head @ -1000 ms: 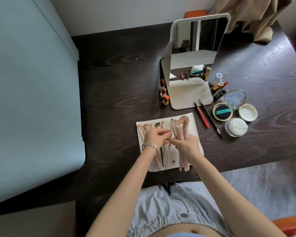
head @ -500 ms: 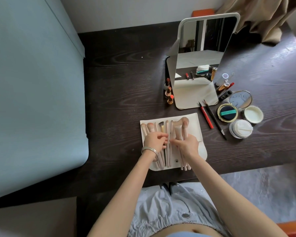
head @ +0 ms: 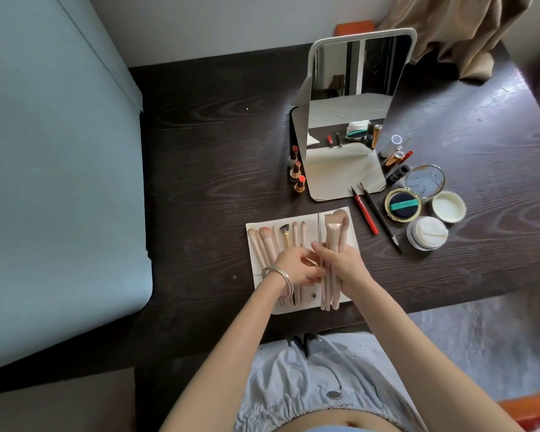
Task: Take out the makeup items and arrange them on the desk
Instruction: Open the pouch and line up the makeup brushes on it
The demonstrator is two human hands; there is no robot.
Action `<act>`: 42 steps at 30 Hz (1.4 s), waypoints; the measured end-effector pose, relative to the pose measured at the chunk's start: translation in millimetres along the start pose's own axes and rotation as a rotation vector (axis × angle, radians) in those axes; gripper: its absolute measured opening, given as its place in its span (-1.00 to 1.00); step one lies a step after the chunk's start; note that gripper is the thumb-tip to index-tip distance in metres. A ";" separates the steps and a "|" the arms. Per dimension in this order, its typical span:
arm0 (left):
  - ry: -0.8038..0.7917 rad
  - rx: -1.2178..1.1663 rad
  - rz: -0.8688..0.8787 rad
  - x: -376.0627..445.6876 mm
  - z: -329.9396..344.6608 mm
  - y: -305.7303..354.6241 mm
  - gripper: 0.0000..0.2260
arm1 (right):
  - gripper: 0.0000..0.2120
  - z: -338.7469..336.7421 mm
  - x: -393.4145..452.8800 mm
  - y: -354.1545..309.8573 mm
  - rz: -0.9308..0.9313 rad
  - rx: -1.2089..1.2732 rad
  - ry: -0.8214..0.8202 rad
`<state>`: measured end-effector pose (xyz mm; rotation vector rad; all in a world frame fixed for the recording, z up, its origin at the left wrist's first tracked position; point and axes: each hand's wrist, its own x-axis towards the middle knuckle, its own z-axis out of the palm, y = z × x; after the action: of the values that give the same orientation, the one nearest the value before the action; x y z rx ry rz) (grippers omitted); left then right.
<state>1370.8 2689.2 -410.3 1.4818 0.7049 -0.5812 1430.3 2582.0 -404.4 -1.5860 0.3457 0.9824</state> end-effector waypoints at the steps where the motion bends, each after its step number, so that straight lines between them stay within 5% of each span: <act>1: 0.019 -0.031 0.000 1.0 1.6 -1.6 -0.75 | -0.92 -1.4 -1.1 -2.4 -0.021 -0.042 0.023; 3: 0.051 -0.110 -0.005 1.1 3.0 -6.0 -0.76 | -0.92 -8.7 2.3 0.4 -0.064 -0.086 0.095; 7: 0.102 -0.100 -0.034 1.2 -0.2 -8.7 -0.81 | -0.45 -20.8 3.9 8.6 -0.117 -0.163 0.182; 15: 0.105 0.022 -0.030 -0.3 -1.0 -10.0 -0.82 | -0.84 -9.9 5.4 11.1 -0.051 -0.228 0.128; 28: 0.212 0.102 -0.067 2.7 -15.8 -17.1 -0.82 | -0.73 0.6 15.7 23.2 -0.028 -0.410 0.289; 42: 0.238 0.092 -0.039 0.4 -13.0 -17.3 -0.82 | -0.69 3.4 17.9 22.0 -0.037 -0.457 0.277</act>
<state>1357.5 2701.8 -421.9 1.6427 0.9029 -0.4763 1424.5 2584.2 -432.3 -2.1466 0.2919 0.8503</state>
